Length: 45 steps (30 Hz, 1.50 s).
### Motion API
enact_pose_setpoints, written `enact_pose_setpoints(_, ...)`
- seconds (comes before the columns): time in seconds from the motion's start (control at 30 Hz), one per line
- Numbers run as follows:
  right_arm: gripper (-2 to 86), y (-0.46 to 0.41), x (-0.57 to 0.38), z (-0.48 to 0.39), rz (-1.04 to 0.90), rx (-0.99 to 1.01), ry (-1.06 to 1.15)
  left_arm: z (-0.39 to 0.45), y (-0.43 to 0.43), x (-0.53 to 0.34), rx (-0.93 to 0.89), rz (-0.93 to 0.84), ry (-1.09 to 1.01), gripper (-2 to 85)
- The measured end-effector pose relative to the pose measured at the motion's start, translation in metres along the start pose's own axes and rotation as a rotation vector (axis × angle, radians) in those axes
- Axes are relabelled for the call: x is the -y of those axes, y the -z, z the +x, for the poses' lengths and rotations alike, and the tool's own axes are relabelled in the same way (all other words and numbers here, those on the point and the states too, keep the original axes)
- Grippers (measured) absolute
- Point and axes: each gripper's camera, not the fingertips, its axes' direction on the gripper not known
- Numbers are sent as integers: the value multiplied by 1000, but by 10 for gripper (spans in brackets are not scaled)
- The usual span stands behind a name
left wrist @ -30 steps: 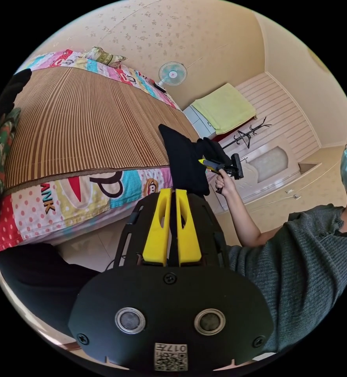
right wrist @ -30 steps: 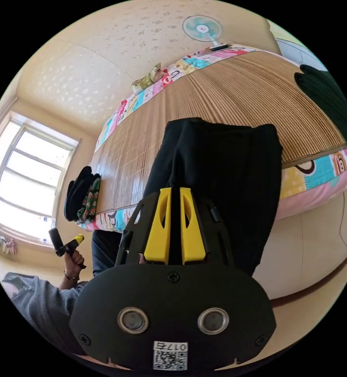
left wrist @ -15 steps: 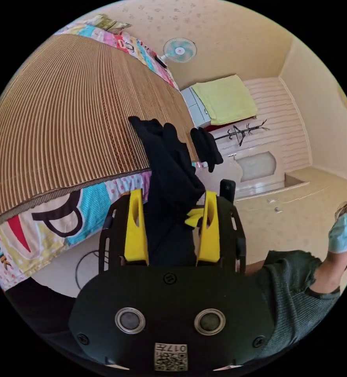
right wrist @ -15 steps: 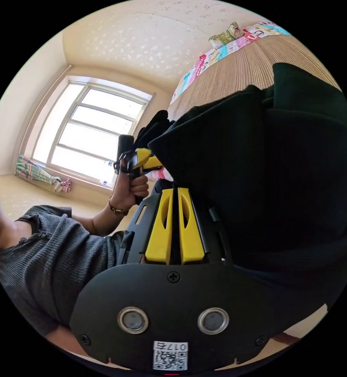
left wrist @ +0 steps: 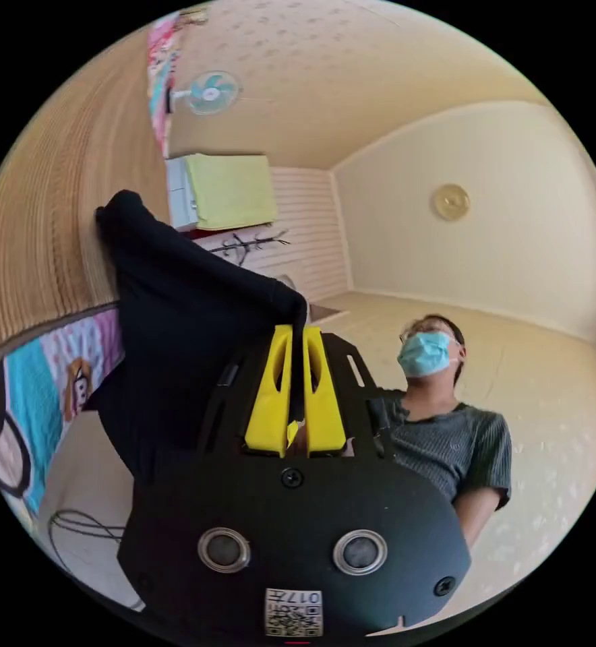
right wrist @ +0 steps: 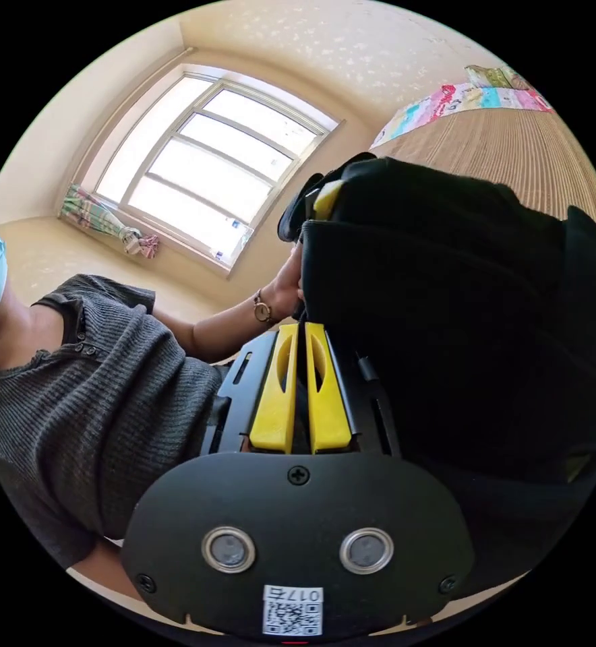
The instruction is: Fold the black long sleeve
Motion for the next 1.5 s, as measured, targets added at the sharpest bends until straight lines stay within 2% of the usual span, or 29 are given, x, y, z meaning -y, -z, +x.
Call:
enact_pose_setpoints(0.1, 24, 1, 25, -50, -42, 4, 193, 65, -16, 3, -168, -117, -273, 5)
enact_pose_setpoints(0.2, 23, 24, 35, -85, 34, 134, 361, 123, -18, 1, -382, -135, -498, 0)
enact_pose_setpoints(0.27, 22, 44, 34, -91, 106, 208, 409, 163, -21, -3, -587, -148, -656, -2)
enact_pose_setpoints(0.3, 20, 56, 33, -90, 143, 210, 402, 172, -22, -5, -635, -154, -689, -2)
enact_pose_setpoints(0.37, 17, 71, 28, -83, 170, 142, 365, 204, -26, -11, -844, -183, -782, -3)
enact_pose_setpoints(0.47, 24, 88, 15, -62, 172, -48, 232, 232, -26, -25, -1066, -156, -848, -5)
enact_pose_setpoints(0.53, 44, 98, 3, -40, 180, -125, 121, 252, -26, -38, -1170, -148, -903, -5)
enact_pose_setpoints(0.7, 118, 106, -23, 14, 225, -155, -55, 296, -34, -77, -1302, -141, -993, -3)
enact_pose_setpoints(0.77, 143, 104, -31, 31, 232, -124, -63, 305, -41, -91, -1369, -105, -993, -1)
enact_pose_setpoints(0.9, 178, 91, -42, 73, 194, 104, -19, 318, -53, -111, -1404, -86, -1009, 1)
enact_pose_setpoints(1.07, 166, 67, -44, 108, 142, 369, -6, 322, -83, -132, -1382, -76, -974, 3)
enact_pose_setpoints(1.13, 62, 64, -41, 99, 80, 476, 97, 320, -89, -137, -1381, -55, -963, 3)
enact_pose_setpoints(1.17, 56, 66, -41, 95, 77, 471, 112, 322, -89, -140, -1372, -42, -967, 3)
enact_pose_setpoints(1.37, 25, 171, -55, 33, 301, 154, 108, 342, -76, -155, -1160, 33, -980, 1)
enact_pose_setpoints(1.4, 23, 198, -56, 7, 353, 40, 111, 342, -77, -155, -1135, 39, -965, 1)
enact_pose_setpoints(1.5, 18, 251, -54, -75, 445, -244, 143, 342, -86, -150, -900, 7, -821, 0)
